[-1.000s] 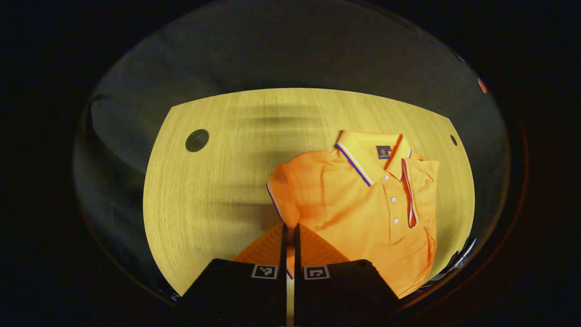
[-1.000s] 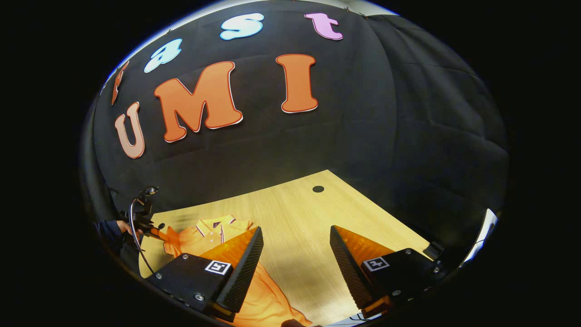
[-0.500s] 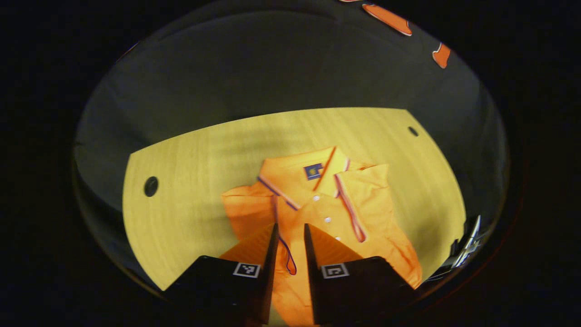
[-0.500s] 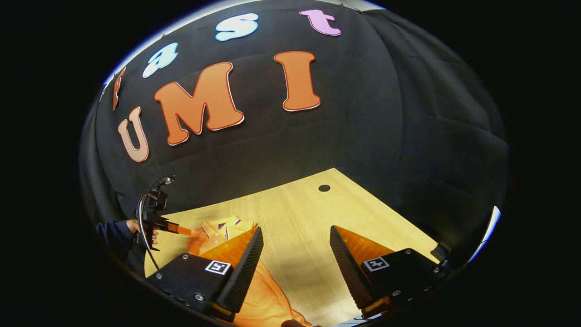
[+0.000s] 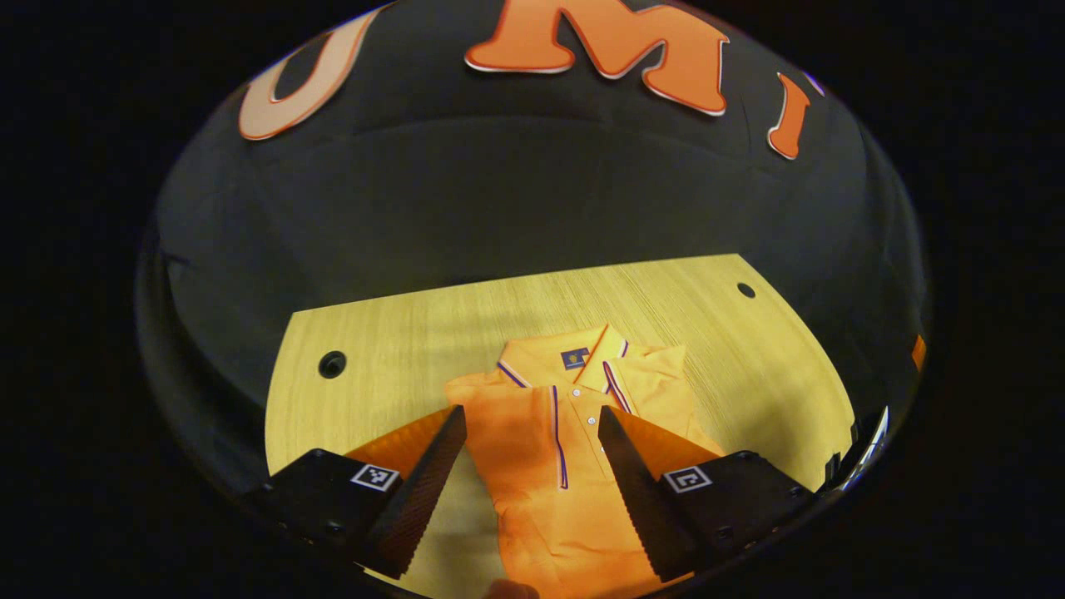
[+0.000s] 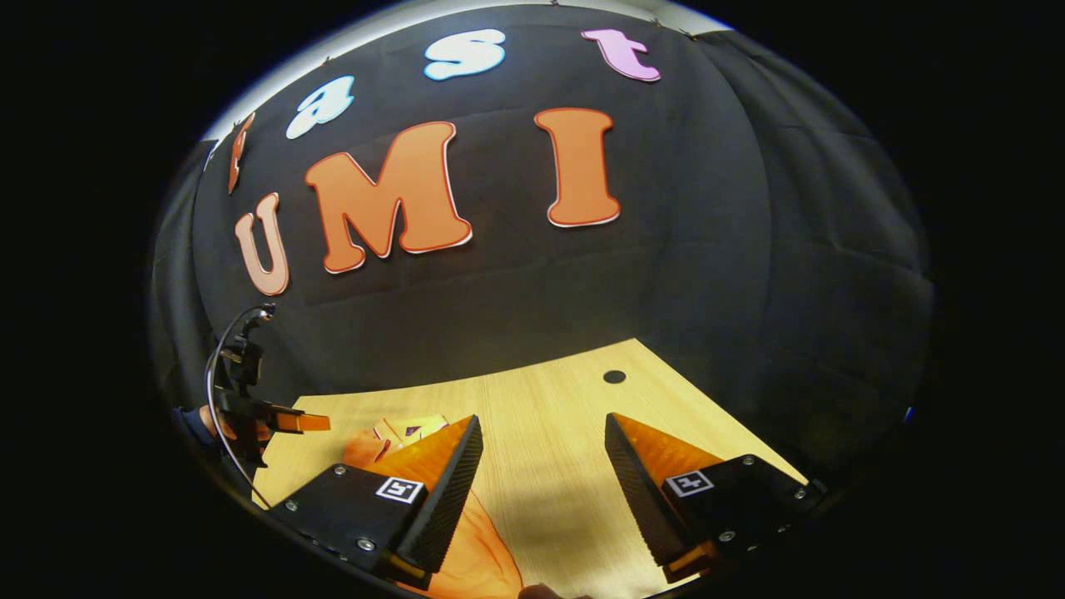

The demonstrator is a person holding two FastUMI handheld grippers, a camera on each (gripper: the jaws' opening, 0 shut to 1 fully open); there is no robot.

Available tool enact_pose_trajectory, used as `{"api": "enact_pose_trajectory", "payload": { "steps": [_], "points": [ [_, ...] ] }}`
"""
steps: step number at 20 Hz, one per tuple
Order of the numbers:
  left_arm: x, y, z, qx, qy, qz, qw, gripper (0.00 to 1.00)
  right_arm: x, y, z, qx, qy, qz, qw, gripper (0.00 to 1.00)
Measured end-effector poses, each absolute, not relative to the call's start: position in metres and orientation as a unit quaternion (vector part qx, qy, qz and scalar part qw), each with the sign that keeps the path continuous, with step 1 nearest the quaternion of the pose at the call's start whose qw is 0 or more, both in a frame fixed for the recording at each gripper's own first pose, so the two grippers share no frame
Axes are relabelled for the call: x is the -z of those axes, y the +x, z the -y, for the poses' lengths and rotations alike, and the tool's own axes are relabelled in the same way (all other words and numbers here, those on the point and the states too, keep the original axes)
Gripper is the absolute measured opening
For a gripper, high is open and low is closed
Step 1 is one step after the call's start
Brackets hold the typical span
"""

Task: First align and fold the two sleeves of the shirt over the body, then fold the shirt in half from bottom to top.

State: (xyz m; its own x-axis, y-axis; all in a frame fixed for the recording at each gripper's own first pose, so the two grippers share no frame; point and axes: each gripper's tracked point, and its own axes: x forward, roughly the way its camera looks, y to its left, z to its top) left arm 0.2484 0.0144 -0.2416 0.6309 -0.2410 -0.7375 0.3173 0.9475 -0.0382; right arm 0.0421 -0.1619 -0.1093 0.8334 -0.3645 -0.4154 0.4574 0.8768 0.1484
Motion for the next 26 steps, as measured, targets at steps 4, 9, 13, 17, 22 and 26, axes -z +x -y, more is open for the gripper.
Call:
{"api": "enact_pose_trajectory", "payload": {
  "steps": [4, 9, 13, 17, 22, 26],
  "points": [
    [0.180, 0.220, -0.042, 0.098, 0.033, -0.296, 0.950, 0.99, 0.094, 0.069, 0.151, 0.180, 0.079, -0.147, 0.970, 0.90],
    [0.118, 0.181, -0.067, 0.048, 0.041, -0.137, 0.988, 0.99, 0.075, 0.081, 0.122, 0.152, 0.053, -0.117, 0.980, 0.96],
    [0.066, 0.138, -0.073, 0.049, 0.036, -0.078, 0.995, 0.98, 0.061, 0.071, 0.102, 0.163, 0.041, -0.088, 0.982, 0.96],
    [0.112, 0.089, -0.081, 0.079, 0.058, -0.144, 0.985, 0.96, 0.098, 0.046, 0.078, 0.159, 0.051, -0.154, 0.974, 0.96],
    [0.181, 0.024, -0.098, 0.094, 0.088, -0.228, 0.965, 0.96, 0.163, -0.005, 0.052, 0.165, 0.070, -0.253, 0.951, 0.96],
    [0.240, -0.025, -0.100, 0.117, 0.076, -0.327, 0.935, 0.96, 0.223, -0.051, 0.022, 0.146, 0.093, -0.341, 0.924, 0.96]
  ]
}}
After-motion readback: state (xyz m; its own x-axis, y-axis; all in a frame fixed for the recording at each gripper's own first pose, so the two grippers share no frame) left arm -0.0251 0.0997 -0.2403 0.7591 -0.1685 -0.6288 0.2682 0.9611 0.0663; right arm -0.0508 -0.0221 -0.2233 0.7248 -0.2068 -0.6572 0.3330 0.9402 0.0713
